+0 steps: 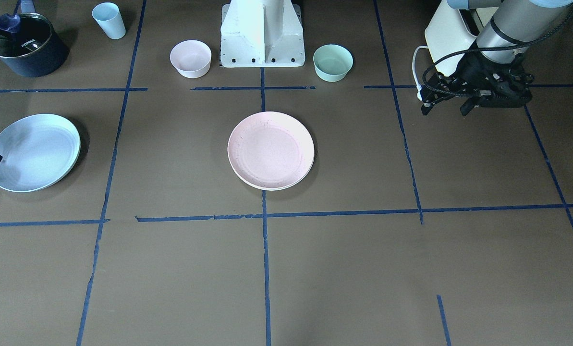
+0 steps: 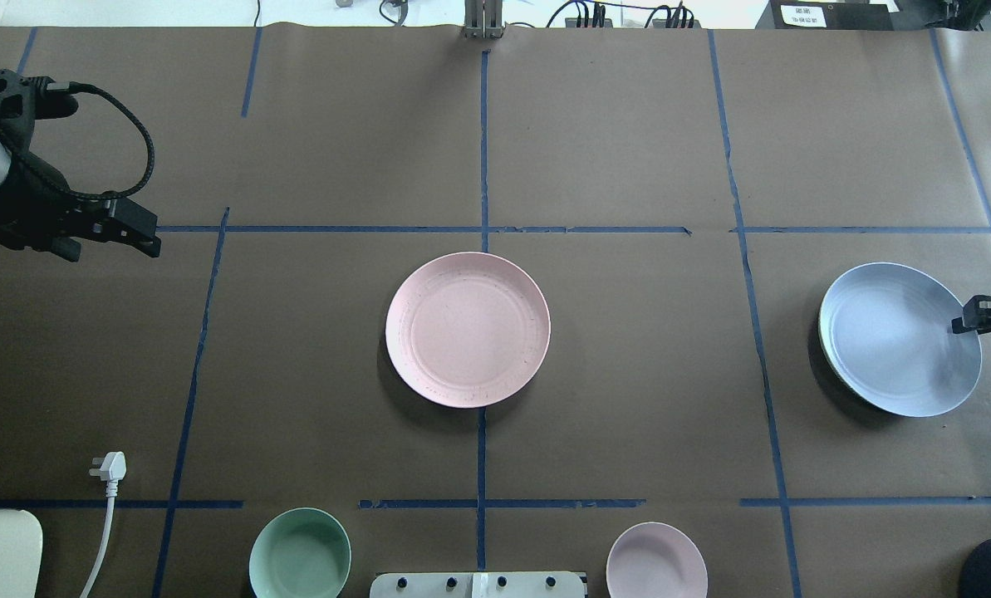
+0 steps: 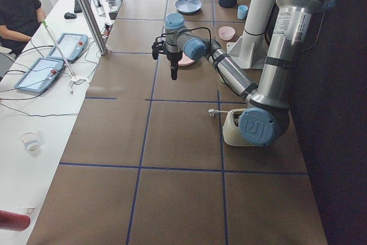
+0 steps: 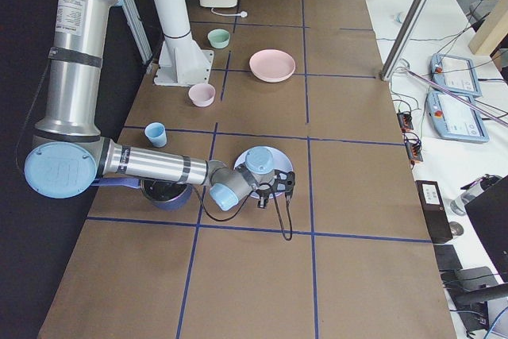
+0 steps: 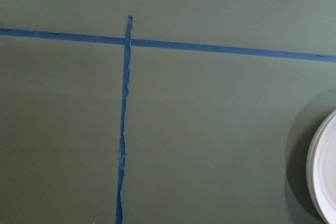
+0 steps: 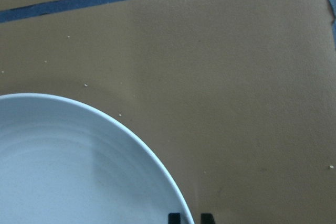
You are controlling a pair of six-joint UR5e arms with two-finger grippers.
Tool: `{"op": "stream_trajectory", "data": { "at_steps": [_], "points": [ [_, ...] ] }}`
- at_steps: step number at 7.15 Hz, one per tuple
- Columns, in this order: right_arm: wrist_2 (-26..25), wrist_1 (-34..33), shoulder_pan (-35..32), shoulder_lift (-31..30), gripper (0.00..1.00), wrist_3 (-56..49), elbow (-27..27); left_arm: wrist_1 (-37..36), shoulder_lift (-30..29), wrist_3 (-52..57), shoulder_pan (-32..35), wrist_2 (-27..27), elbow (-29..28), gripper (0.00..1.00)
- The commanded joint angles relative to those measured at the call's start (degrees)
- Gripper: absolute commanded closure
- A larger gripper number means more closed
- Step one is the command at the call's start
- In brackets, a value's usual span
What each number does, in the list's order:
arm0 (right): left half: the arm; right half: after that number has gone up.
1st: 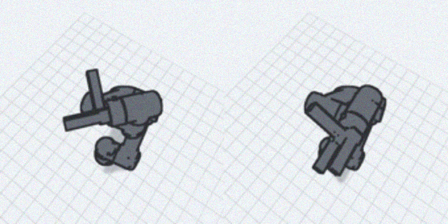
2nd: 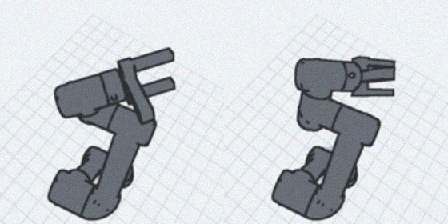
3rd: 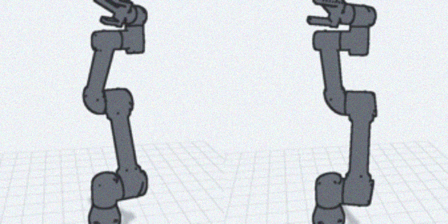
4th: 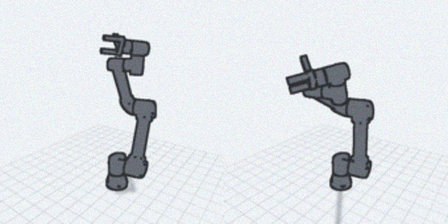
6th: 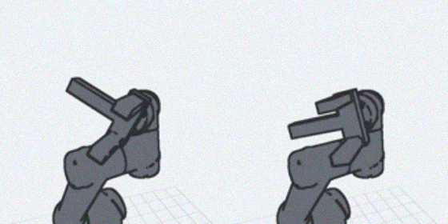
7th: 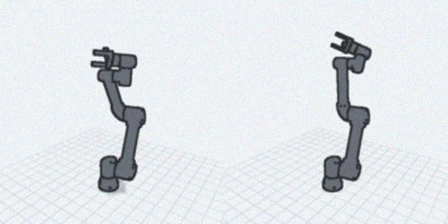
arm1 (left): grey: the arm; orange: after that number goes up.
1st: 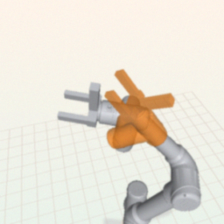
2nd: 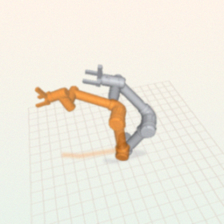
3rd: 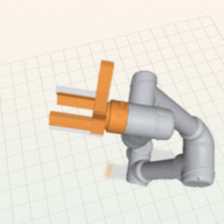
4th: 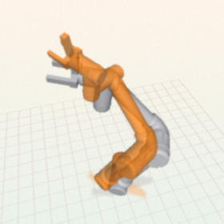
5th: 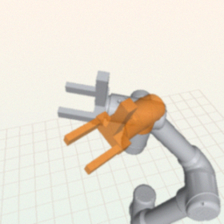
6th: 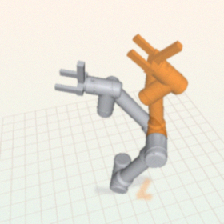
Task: Stack three plates with pink and blue
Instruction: 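Grasp the light blue plate rim with the right gripper while the left arm retracts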
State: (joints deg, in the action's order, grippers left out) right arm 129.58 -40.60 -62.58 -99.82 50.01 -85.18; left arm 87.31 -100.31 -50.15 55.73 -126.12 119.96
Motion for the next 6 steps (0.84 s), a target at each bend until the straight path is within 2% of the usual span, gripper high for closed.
{"op": "stream_trajectory", "data": {
  "at_steps": [1, 4, 6],
  "points": [
    [0.76, 0.6, -0.08, -0.03, 1.0, 0.09, -1.04, 0.06, 2.39, 7.56, 4.28, -0.01, -1.38, 0.0],
    [3.65, 0.87, -0.09, -0.03, 1.0, 1.66, -7.25, 0.06, 3.8, 27.13, 14.98, -0.09, -10.67, 0.0],
    [5.15, 0.87, 0.0, 3.11, 1.0, 9.88, -12.1, 0.23, 3.72, 37.01, 20.01, -0.09, -16.83, 0.0]
  ]
}}
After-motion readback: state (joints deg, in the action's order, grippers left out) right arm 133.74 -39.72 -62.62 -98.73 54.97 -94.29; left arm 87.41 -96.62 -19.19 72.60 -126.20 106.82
